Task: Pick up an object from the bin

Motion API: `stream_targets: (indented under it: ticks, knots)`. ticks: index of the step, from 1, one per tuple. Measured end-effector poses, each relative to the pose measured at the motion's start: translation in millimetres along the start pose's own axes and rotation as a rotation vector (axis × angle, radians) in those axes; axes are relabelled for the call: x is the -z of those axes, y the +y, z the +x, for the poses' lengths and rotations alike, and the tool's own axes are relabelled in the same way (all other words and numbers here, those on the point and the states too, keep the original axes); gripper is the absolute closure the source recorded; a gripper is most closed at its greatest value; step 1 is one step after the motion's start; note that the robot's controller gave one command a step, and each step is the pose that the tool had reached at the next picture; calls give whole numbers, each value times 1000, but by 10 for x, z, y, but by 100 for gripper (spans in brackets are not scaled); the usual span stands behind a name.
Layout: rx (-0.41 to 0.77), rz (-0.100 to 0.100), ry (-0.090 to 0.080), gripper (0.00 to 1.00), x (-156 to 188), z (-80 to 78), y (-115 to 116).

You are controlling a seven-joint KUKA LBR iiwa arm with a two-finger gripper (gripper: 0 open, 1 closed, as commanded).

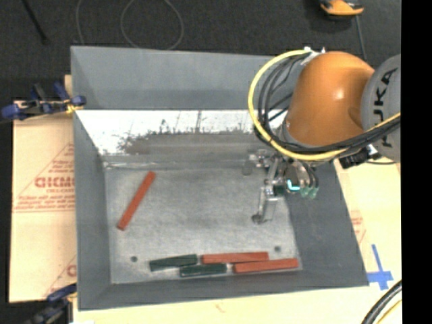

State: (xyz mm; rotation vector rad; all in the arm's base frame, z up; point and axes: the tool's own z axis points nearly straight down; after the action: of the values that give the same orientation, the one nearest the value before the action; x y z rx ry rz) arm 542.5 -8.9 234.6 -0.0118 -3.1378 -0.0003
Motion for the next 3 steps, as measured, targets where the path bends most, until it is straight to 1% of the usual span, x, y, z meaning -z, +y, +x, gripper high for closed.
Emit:
stream_targets:
  ticks: [1,2,3]
  knots:
    - [-47,-1,4,0,-904,495,-56]
    - [257,3,-31,0,-1613,622,-153]
    - [257,2,-8,100,-1619,678,-160]
